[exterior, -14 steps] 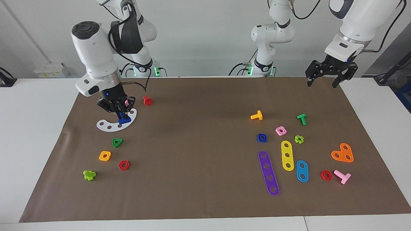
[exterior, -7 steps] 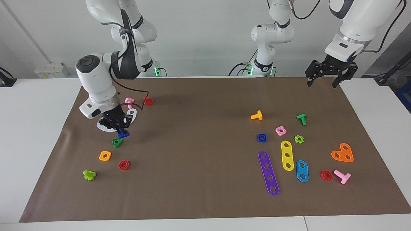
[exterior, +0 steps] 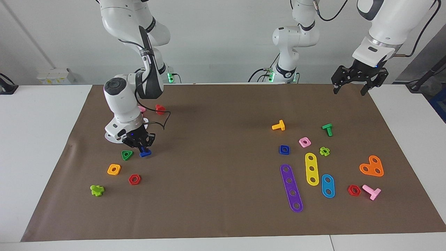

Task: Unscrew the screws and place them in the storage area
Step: 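Set the blue bolt beside the green triangle nut and withdraw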

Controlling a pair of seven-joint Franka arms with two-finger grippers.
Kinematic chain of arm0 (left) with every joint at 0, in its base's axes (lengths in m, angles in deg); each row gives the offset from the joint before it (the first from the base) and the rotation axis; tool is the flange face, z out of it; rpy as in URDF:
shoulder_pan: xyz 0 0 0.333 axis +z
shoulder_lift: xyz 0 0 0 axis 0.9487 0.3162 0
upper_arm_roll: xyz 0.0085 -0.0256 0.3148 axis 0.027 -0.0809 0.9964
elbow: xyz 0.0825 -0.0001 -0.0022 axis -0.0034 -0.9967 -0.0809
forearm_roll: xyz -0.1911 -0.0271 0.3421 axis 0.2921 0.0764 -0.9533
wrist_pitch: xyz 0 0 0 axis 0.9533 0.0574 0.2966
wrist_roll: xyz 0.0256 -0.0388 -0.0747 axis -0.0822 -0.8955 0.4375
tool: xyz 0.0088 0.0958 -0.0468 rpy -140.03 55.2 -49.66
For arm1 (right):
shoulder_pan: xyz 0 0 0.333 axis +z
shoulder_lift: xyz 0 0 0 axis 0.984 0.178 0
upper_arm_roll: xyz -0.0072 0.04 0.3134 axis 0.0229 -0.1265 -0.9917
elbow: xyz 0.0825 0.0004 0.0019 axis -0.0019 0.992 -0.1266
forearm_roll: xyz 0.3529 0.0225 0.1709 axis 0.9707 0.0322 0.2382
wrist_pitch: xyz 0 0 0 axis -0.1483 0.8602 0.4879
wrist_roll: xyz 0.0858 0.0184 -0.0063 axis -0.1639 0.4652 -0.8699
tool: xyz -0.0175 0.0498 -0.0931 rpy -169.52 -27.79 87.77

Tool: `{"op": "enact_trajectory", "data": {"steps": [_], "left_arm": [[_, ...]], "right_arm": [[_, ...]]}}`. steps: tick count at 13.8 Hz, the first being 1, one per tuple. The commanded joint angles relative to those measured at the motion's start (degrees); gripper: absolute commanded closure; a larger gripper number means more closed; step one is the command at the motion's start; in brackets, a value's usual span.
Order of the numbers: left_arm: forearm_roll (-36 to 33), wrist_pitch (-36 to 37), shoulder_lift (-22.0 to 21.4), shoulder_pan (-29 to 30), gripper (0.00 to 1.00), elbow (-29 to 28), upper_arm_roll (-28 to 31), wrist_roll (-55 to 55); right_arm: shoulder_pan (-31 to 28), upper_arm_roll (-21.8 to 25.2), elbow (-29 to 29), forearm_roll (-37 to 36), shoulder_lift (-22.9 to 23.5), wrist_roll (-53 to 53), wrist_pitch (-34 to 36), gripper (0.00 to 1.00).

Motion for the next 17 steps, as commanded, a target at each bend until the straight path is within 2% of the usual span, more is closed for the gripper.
{"op": "enact_trajectory", "data": {"steps": [1, 5, 6, 7, 8, 9, 12, 17], "left_arm": [[0.82, 0.44, -0.88, 0.79, 0.00, -0.76, -0.47, -0.27], [0.82, 0.53, -0.88, 0.79, 0.00, -0.76, -0.47, -0.27], [0.82, 0.53, -0.88, 0.79, 0.00, -0.76, -0.47, -0.27], [0.82, 0.53, -0.88, 0.79, 0.00, -0.76, -0.39, -0.27], [0.82, 0.44, -0.88, 0.79, 0.00, -0.76, -0.47, -0.27], [0.82, 0.53, -0.88, 0.79, 0.00, -0.76, -0.47, -0.27], [0.82, 0.53, -0.88, 0.79, 0.00, -0.76, -0.39, -0.27], [0.82, 0.53, -0.88, 0.79, 0.00, -0.76, -0.47, -0.27]], "right_arm": [[-0.05, -0.32, 1.28, 1.40, 0.36, 0.63, -2.39, 1.00], [0.04, -0.41, 1.99, 1.40, 0.71, 0.71, -2.92, 1.00], [0.04, -0.41, 1.99, 1.49, 0.97, 0.80, -3.36, 0.93], [0.04, -0.41, 2.07, 1.40, 1.06, 1.24, -3.45, 0.72], [0.13, -0.50, 1.90, 1.57, 1.06, 1.68, -3.45, 0.26], [0.83, -0.50, 1.64, 2.19, 1.06, 2.12, -3.36, 0.00], [1.10, -0.50, -1.25, 2.28, 0.27, 5.01, -2.23, 0.00], [-0.22, 0.03, -9.42, 2.19, -2.97, 5.20, 10.31, 0.00]]}}
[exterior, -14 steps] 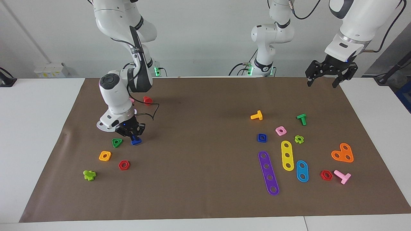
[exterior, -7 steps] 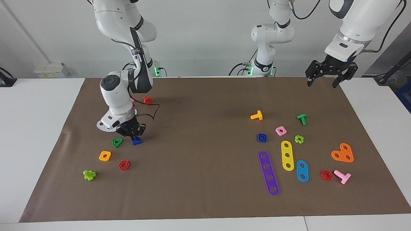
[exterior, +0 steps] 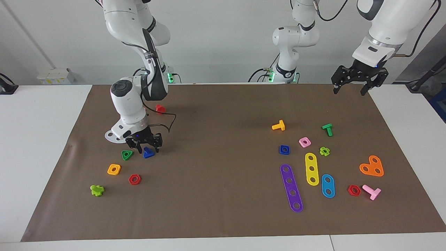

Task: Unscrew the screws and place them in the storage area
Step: 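Set the blue bolt beside the green triangle nut and withdraw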

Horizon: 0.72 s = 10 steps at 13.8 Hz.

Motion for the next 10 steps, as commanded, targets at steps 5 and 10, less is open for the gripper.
{"op": "enact_trajectory", "data": {"steps": [5, 10], "left_arm": [[0.82, 0.53, -0.88, 0.79, 0.00, -0.76, -0.47, -0.27], [0.82, 0.53, -0.88, 0.79, 0.00, -0.76, -0.47, -0.27]], "right_arm": [[-3.70, 0.14, -12.76, 1.01, -6.92, 0.50, 22.36, 0.00], [-4.58, 1.20, -25.41, 0.04, -7.98, 0.59, 41.78, 0.00]]}}
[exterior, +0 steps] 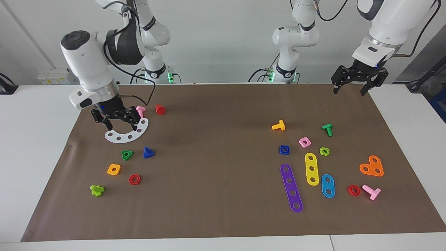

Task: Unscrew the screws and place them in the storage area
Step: 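Set the blue bolt beside the green triangle nut and withdraw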

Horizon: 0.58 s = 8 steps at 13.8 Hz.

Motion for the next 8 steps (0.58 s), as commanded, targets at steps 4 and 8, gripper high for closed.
{"op": "enact_trajectory", "data": {"steps": [4, 8], "left_arm": [[0.82, 0.44, -0.88, 0.79, 0.00, -0.76, -0.39, -0.27], [0.82, 0.44, -0.88, 0.79, 0.00, -0.76, -0.47, -0.27]], "right_arm": [[-1.97, 0.09, -6.41, -0.27, -3.57, 0.50, 9.63, 0.00], [-3.91, -1.14, -4.48, -0.10, -4.01, 0.41, 10.34, 0.00]]}}
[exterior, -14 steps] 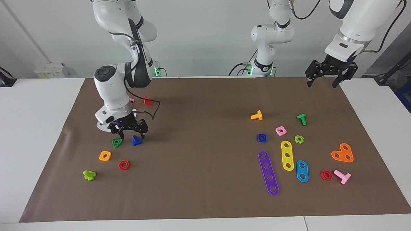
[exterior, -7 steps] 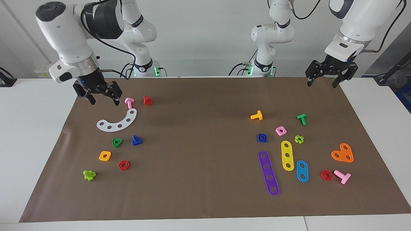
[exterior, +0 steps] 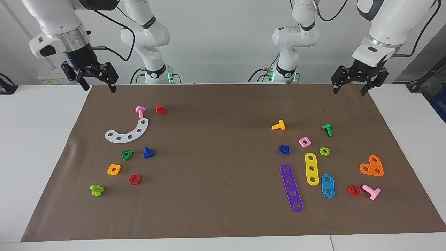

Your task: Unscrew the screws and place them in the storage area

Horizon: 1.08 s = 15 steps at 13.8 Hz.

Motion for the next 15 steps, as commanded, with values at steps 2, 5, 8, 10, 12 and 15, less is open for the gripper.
{"op": "enact_trajectory", "data": {"steps": [2, 5, 8, 10, 12, 15], "left_arm": [[0.82, 0.44, -0.88, 0.79, 0.00, -0.76, -0.39, -0.27], [0.82, 0.52, -0.88, 0.79, 0.00, -0.76, -0.47, -0.27], [0.82, 0.52, -0.88, 0.79, 0.00, -0.76, -0.47, -0.27], [0.82, 0.52, -0.88, 0.79, 0.00, -0.76, -0.39, -0.27], [0.82, 0.44, -0.88, 0.79, 0.00, -0.76, -0.39, -0.27], [0.82, 0.52, -0.88, 0.79, 0.00, -0.76, -0.47, -0.27]], "right_arm": [[-0.86, -1.40, 1.15, -0.12, -0.01, 0.50, 2.52, 0.00], [-0.78, -1.49, 0.62, -0.21, 0.00, 0.32, 4.82, 0.00], [-0.51, -1.58, 1.93, -0.90, 0.17, -1.08, 2.90, 0.00], [0.89, -1.58, 2.38, -2.75, 0.17, -1.17, 1.92, 0.00], [1.16, -1.58, 2.64, -2.23, 0.08, -1.00, 2.18, 0.00], [1.33, -1.58, 3.16, -1.88, -0.27, 0.93, 1.75, 0.00]]}}
